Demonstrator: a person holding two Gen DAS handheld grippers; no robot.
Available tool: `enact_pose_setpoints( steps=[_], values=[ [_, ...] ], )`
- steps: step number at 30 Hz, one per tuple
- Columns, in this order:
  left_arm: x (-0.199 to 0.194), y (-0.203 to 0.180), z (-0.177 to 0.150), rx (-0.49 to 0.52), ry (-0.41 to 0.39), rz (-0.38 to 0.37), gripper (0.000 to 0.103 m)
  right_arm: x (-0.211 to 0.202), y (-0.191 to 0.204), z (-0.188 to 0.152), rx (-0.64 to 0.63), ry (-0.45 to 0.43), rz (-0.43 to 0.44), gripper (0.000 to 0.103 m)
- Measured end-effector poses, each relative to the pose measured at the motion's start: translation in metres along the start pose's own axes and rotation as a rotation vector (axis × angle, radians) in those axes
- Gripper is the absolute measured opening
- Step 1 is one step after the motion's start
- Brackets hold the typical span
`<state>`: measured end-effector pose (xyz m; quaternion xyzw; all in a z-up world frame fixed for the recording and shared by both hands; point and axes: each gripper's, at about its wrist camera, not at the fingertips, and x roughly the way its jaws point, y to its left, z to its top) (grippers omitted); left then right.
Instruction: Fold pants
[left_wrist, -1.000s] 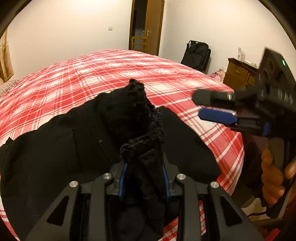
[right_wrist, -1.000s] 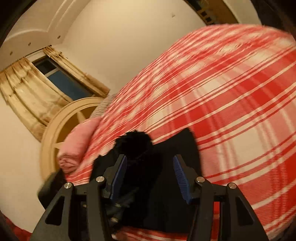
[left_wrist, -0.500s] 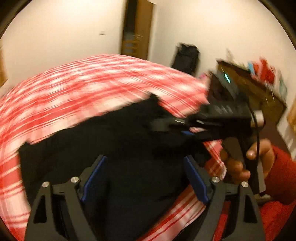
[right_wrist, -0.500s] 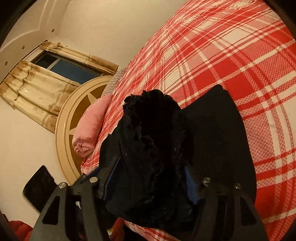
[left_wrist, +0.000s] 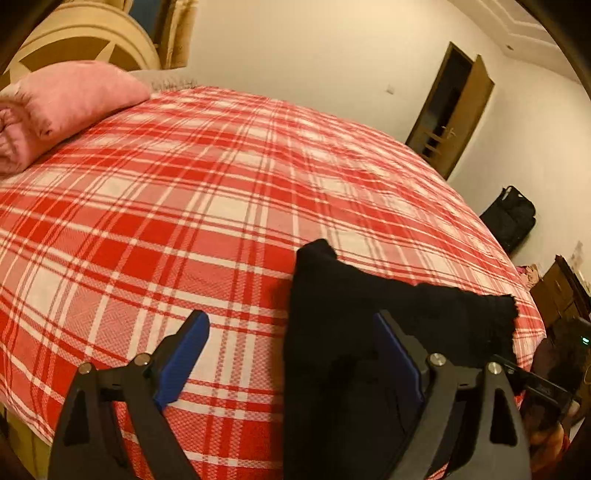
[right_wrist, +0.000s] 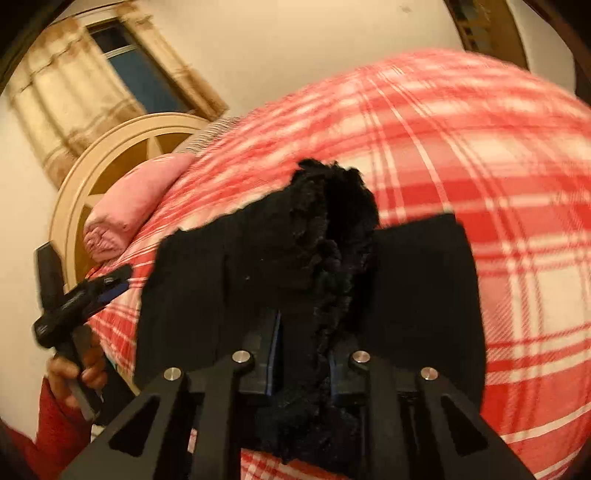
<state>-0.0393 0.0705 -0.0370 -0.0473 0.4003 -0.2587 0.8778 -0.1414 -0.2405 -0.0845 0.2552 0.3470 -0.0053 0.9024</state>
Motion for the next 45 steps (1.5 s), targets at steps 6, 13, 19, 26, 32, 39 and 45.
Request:
enact_pose_setpoints(
  steps=[6, 13, 19, 26, 32, 39, 45],
  values=[
    [0.004, -0.009, 0.002, 0.053, -0.021, 0.029, 0.092, -0.036, -0.026, 0.005, 0.057, -0.031, 0.009, 0.019],
    [0.016, -0.004, 0.006, 0.030, 0.005, 0.090, 0.092, -0.017, -0.085, -0.022, 0.271, 0.034, 0.091, 0.018],
    [0.022, -0.015, 0.002, 0.039, 0.015, 0.058, 0.092, -0.030, -0.083, -0.017, 0.262, 0.040, 0.072, 0.033],
    [0.034, -0.030, -0.011, 0.099, 0.045, 0.100, 0.092, -0.086, -0.024, 0.026, -0.038, -0.192, -0.151, 0.037],
    [0.011, -0.046, -0.024, 0.170, -0.011, 0.099, 0.092, 0.020, 0.080, 0.055, -0.316, 0.027, 0.142, 0.022],
    [0.032, -0.043, -0.061, 0.117, 0.134, 0.077, 0.091, 0.186, 0.126, 0.067, -0.410, 0.274, 0.134, 0.013],
    [0.028, -0.045, -0.073, 0.153, 0.108, 0.098, 0.091, 0.198, 0.101, 0.084, -0.229, 0.263, 0.288, 0.011]
  ],
)
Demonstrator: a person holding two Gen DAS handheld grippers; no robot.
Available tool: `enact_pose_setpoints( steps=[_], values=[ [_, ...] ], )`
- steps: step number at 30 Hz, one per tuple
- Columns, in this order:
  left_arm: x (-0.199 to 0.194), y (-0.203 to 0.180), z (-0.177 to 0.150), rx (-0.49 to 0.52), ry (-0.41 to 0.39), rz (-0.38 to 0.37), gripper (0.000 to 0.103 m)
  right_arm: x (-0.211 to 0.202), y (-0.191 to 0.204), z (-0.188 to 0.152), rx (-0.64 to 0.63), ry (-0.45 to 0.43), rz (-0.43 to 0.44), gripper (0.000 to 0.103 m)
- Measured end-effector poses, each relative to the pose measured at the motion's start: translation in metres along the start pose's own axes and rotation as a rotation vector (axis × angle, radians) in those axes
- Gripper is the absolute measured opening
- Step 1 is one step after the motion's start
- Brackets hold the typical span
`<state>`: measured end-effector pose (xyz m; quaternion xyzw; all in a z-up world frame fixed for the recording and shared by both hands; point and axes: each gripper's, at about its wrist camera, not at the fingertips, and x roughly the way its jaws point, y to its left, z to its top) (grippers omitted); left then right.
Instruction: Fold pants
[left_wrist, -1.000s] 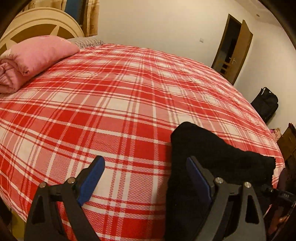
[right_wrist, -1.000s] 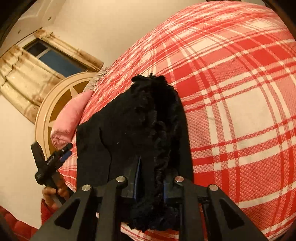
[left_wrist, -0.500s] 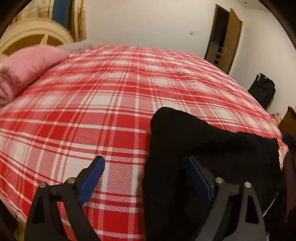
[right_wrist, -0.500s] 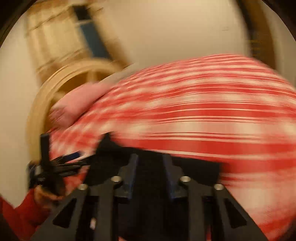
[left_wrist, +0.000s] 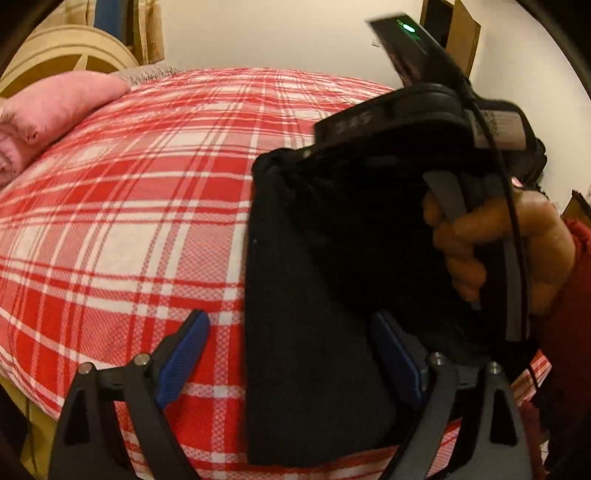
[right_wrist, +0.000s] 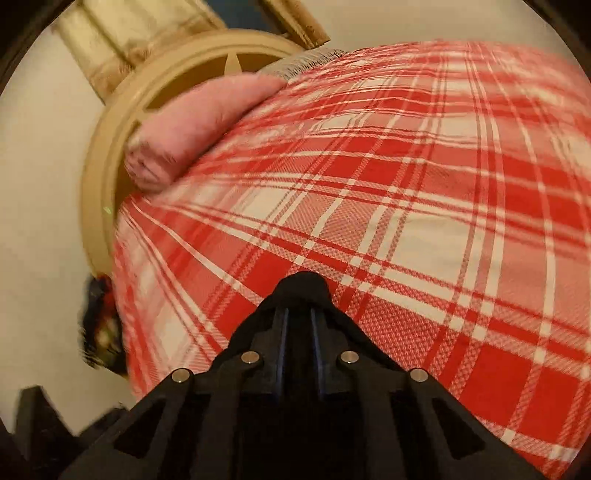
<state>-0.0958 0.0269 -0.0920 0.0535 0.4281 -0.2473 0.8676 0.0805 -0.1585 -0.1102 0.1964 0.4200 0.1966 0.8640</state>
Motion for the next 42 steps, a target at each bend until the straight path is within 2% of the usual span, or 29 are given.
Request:
enact_pose_setpoints(
  steps=[2, 4, 5, 8, 11, 12, 13, 15, 17, 20, 23, 25, 28, 29, 31, 32, 33, 34, 37, 40, 42],
  values=[
    [-0.002, 0.000, -0.003, 0.019, 0.010, -0.004, 0.092, -0.020, -0.006, 0.002, 0.054, -0.046, 0.076, 0.011],
    [-0.006, 0.003, -0.007, 0.027, 0.024, -0.023, 0.092, -0.056, -0.006, 0.001, 0.093, -0.160, 0.152, 0.014],
    [-0.008, 0.005, -0.008, 0.028, 0.028, -0.029, 0.092, -0.074, -0.004, -0.003, 0.083, -0.199, 0.152, 0.014],
    [-0.011, 0.016, -0.011, 0.016, 0.045, -0.047, 0.092, -0.109, 0.003, -0.022, -0.006, -0.227, 0.026, 0.014],
    [-0.012, 0.021, -0.009, 0.008, 0.050, -0.060, 0.092, -0.112, -0.012, -0.056, -0.015, -0.139, -0.062, 0.014],
    [-0.012, 0.022, -0.008, 0.012, 0.053, -0.065, 0.092, -0.106, -0.022, -0.070, -0.003, -0.085, -0.129, 0.014],
    [-0.013, 0.022, -0.007, 0.015, 0.049, -0.070, 0.092, -0.108, -0.029, -0.079, 0.009, -0.079, -0.148, 0.012],
    [-0.017, 0.022, 0.003, 0.021, 0.028, -0.071, 0.092, -0.125, -0.028, -0.087, 0.040, -0.151, -0.121, 0.015],
    [-0.026, 0.024, 0.019, 0.051, -0.016, -0.064, 0.092, -0.149, -0.020, -0.089, 0.037, -0.244, -0.149, 0.015],
    [-0.036, 0.024, 0.046, 0.076, -0.095, -0.048, 0.092, -0.183, -0.013, -0.095, 0.033, -0.344, -0.250, 0.015],
    [-0.029, 0.025, 0.078, 0.060, -0.132, -0.057, 0.095, -0.188, -0.018, -0.099, 0.005, -0.297, -0.407, 0.015],
    [-0.007, 0.024, 0.102, 0.041, -0.127, -0.056, 0.095, -0.181, -0.029, -0.104, 0.028, -0.270, -0.418, 0.015],
    [0.024, 0.007, 0.115, 0.030, -0.086, -0.059, 0.095, -0.165, -0.042, -0.105, 0.046, -0.264, -0.451, 0.014],
    [0.031, 0.001, 0.116, 0.034, -0.070, -0.033, 0.093, -0.163, -0.043, -0.107, 0.050, -0.276, -0.459, 0.014],
    [0.048, -0.009, 0.116, 0.042, -0.023, 0.025, 0.093, -0.164, -0.051, -0.104, 0.081, -0.284, -0.458, 0.013],
    [0.054, -0.011, 0.115, 0.043, -0.005, 0.039, 0.093, -0.162, -0.057, -0.100, 0.091, -0.280, -0.461, 0.010],
    [0.059, -0.014, 0.113, 0.044, 0.012, 0.056, 0.093, -0.160, -0.063, -0.097, 0.097, -0.280, -0.464, 0.002],
    [0.061, -0.015, 0.112, 0.044, 0.021, 0.069, 0.093, -0.158, -0.071, -0.094, 0.117, -0.283, -0.459, 0.000],
    [0.066, -0.015, 0.111, 0.032, 0.041, 0.098, 0.093, -0.163, -0.094, -0.091, 0.244, -0.301, -0.346, 0.000],
    [0.070, -0.018, 0.110, 0.040, 0.041, 0.131, 0.095, -0.174, -0.086, -0.096, 0.262, -0.313, -0.311, 0.000],
    [0.069, -0.019, 0.107, 0.051, 0.032, 0.142, 0.095, -0.190, -0.078, -0.104, 0.294, -0.354, -0.262, 0.003]
  ],
)
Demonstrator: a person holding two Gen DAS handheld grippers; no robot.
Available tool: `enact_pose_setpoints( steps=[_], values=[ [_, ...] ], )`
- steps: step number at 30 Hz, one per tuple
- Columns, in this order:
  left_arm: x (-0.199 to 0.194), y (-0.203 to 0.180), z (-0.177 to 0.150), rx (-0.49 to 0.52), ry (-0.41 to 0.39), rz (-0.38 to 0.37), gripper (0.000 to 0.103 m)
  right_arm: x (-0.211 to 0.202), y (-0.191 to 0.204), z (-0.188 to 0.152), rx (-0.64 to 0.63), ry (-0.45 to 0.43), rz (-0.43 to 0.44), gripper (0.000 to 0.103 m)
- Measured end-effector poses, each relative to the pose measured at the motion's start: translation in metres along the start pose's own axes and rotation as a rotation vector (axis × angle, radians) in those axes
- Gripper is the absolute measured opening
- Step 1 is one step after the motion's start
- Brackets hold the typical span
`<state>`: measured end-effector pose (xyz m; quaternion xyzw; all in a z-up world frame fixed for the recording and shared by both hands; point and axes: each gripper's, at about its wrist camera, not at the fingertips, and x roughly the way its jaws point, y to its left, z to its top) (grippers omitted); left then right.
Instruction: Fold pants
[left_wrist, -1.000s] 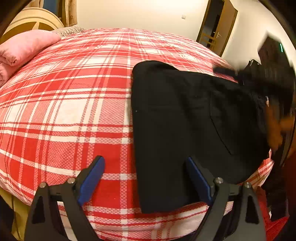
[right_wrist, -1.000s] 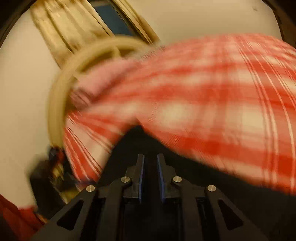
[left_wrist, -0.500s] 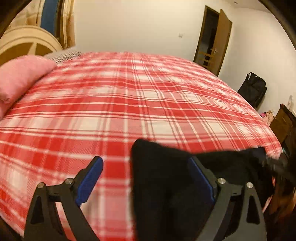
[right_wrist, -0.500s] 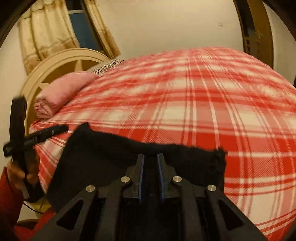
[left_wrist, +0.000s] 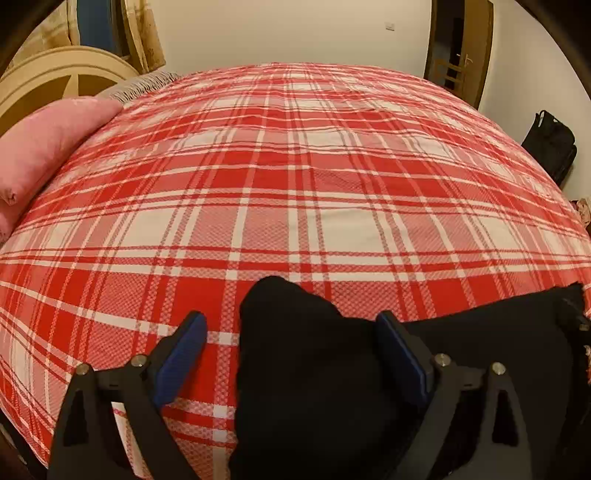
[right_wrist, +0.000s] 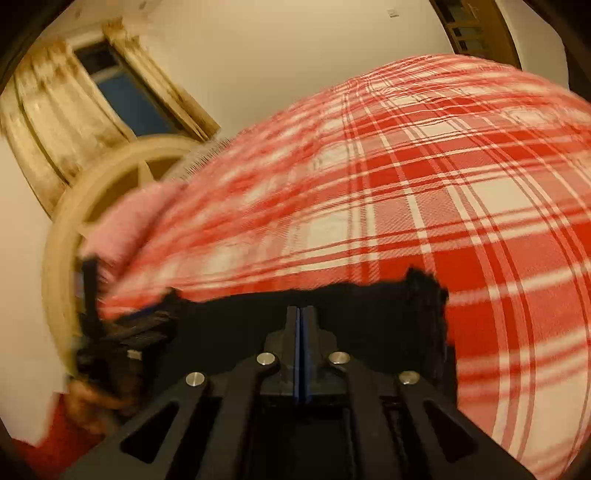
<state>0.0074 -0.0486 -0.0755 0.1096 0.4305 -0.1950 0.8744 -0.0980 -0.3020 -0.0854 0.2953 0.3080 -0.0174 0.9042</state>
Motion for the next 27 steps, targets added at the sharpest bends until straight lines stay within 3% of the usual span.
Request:
enact_pose_setpoints(
  steps=[2, 5, 7, 9, 13, 17, 20, 22, 24, 27],
  values=[
    [-0.001, -0.001, -0.001, 0.008, -0.008, 0.008, 0.095, -0.023, 0.005, -0.004, -0.024, -0.055, -0.014, 0.003],
    [0.000, 0.000, -0.002, 0.010, -0.011, 0.009, 0.095, -0.037, 0.015, -0.009, -0.154, -0.088, -0.164, 0.003],
    [0.000, -0.001, -0.002, 0.015, -0.016, 0.013, 0.095, -0.032, 0.015, -0.014, -0.220, -0.038, -0.272, 0.003],
    [-0.002, -0.002, -0.003, 0.021, -0.027, 0.019, 0.096, -0.017, 0.008, -0.024, -0.253, 0.078, -0.369, 0.003],
    [0.002, -0.002, -0.003, 0.024, -0.037, 0.032, 0.099, -0.027, 0.006, -0.037, -0.240, 0.077, -0.385, 0.003],
    [0.002, 0.000, -0.004, 0.017, -0.032, 0.011, 0.100, -0.052, -0.011, -0.039, -0.093, 0.112, -0.323, 0.004],
    [-0.003, 0.008, -0.004, 0.007, -0.030, -0.035, 0.100, -0.090, -0.009, -0.053, -0.056, 0.027, -0.244, 0.006],
    [-0.011, 0.012, -0.004, -0.002, -0.047, -0.049, 0.100, -0.108, -0.004, -0.062, -0.073, -0.005, -0.235, 0.019],
    [-0.017, 0.013, -0.006, 0.000, -0.055, -0.054, 0.100, -0.116, -0.002, -0.071, -0.069, -0.010, -0.215, 0.058],
    [-0.022, 0.010, -0.010, 0.011, -0.065, -0.059, 0.100, -0.110, -0.003, -0.074, -0.049, 0.001, -0.188, 0.060]
  ],
)
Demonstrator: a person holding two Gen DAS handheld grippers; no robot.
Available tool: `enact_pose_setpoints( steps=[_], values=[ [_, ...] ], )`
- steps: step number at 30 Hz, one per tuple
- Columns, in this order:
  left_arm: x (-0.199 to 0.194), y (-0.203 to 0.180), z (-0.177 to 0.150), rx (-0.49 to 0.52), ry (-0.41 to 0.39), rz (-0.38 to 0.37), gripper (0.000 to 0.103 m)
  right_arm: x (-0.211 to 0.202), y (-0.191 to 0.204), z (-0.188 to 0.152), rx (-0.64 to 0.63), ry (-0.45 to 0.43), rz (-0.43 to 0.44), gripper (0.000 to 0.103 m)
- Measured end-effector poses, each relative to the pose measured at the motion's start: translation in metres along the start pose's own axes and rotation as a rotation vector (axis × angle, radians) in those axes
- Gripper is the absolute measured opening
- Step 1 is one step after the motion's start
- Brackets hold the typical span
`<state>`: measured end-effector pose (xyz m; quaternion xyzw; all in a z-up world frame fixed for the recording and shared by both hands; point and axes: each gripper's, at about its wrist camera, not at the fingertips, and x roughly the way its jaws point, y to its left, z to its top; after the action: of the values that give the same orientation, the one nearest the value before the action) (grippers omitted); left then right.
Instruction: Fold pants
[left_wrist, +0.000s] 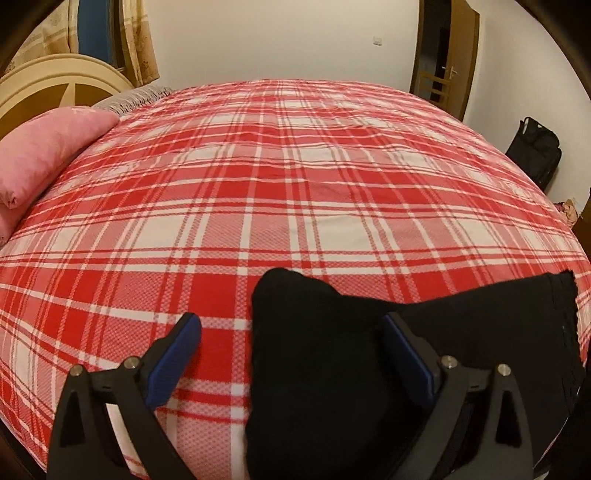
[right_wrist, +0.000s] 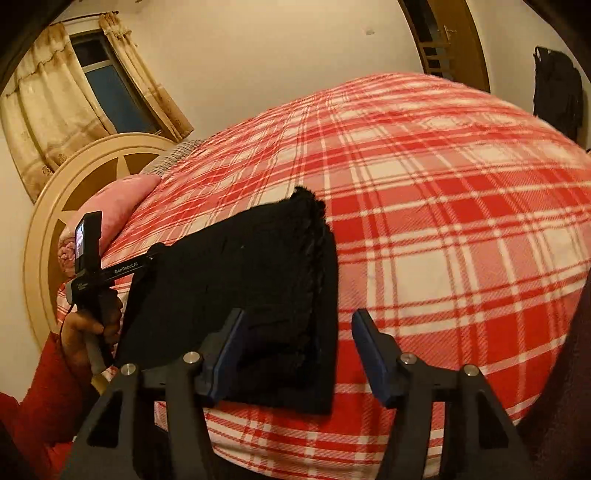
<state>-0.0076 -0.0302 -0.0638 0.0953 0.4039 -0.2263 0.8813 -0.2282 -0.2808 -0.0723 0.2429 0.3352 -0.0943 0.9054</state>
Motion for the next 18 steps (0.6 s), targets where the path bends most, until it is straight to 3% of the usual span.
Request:
enact_pose_setpoints(
  steps=[2, 4, 5, 6, 8, 10, 13, 16, 18],
  values=[
    [0.001, 0.000, -0.002, -0.001, 0.004, -0.002, 0.100, 0.009, 0.001, 0.003, 0.003, -0.003, 0.025, 0.060],
    [0.001, 0.003, -0.003, -0.018, 0.011, -0.008, 0.100, 0.023, 0.004, 0.007, -0.020, 0.010, -0.006, 0.058],
    [0.001, 0.006, -0.002, -0.035, 0.017, -0.016, 0.100, 0.033, 0.006, 0.009, -0.033, 0.042, -0.019, 0.031],
    [0.000, 0.008, -0.001, -0.042, 0.020, -0.018, 0.100, 0.041, 0.010, 0.007, -0.049, 0.088, -0.001, 0.024],
    [-0.005, 0.013, 0.000, -0.038, 0.012, -0.006, 0.099, 0.038, 0.021, 0.004, -0.117, 0.093, -0.047, 0.023],
    [-0.011, 0.019, 0.001, -0.038, -0.004, 0.015, 0.099, 0.032, 0.029, 0.000, -0.172, 0.124, -0.086, 0.014],
    [-0.017, 0.033, 0.004, -0.073, -0.017, 0.007, 0.099, 0.033, 0.015, -0.013, -0.114, 0.153, -0.102, 0.013],
    [-0.020, 0.048, 0.003, -0.112, -0.019, 0.015, 0.099, 0.032, -0.006, -0.020, 0.003, 0.116, -0.025, 0.014],
    [-0.022, 0.056, -0.001, -0.137, -0.007, 0.005, 0.099, 0.026, -0.007, -0.015, -0.003, 0.112, 0.001, 0.020]
  ],
)
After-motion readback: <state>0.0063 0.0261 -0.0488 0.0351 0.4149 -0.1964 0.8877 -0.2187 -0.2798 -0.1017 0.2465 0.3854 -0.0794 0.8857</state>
